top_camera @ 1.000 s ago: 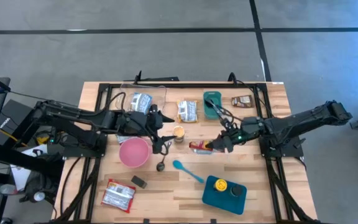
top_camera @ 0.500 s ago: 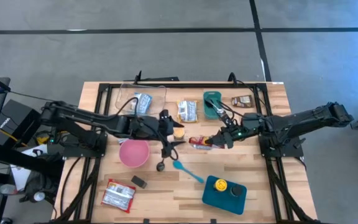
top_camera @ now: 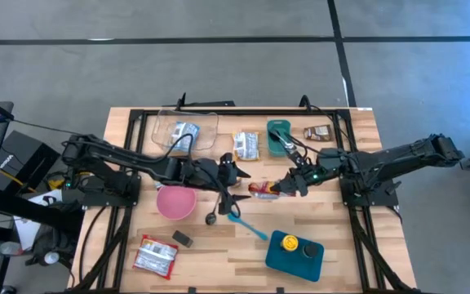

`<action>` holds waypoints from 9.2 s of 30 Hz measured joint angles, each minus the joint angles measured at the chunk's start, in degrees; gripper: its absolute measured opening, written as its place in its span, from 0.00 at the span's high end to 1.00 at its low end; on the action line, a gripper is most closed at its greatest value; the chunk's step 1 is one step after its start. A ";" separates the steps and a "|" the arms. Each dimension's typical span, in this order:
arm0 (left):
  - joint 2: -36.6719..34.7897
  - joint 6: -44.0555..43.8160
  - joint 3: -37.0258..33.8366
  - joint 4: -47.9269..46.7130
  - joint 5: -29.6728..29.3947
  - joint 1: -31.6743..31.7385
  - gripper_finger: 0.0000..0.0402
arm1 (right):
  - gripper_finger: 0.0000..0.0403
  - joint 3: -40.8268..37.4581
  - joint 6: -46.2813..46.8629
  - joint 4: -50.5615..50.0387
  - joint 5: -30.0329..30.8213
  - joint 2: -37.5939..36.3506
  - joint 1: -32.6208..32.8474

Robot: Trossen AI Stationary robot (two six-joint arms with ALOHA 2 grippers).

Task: Pick & Place Food Item
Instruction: Put the red noodle pack into the transparent bin

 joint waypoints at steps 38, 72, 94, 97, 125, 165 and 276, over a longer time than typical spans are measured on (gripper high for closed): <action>3.58 -0.23 -0.02 8.10 2.86 0.28 0.39 | 1.00 0.00 -1.48 0.87 -0.95 0.02 -0.01; 3.54 -2.00 -0.02 5.37 2.38 0.28 0.32 | 1.00 0.00 -1.50 0.87 -1.17 0.02 0.01; 3.54 -2.13 -0.02 5.37 2.38 0.28 0.81 | 1.00 0.02 -2.38 1.88 -1.21 0.02 -0.01; 3.54 -2.15 -0.02 5.37 2.36 0.28 0.86 | 1.00 0.02 -2.38 1.86 -1.21 0.02 0.00; 3.54 -2.18 -0.02 5.09 2.34 0.31 1.00 | 0.77 0.02 -1.07 1.81 -4.07 -0.02 -1.36; -4.49 -2.15 -0.02 1.57 -1.02 2.84 1.00 | 0.75 0.02 -4.34 -3.66 -10.52 -14.10 -4.19; -29.62 38.94 -29.10 -28.07 -7.72 49.96 0.99 | 0.75 -0.02 -7.29 -0.88 -0.92 -7.80 -6.04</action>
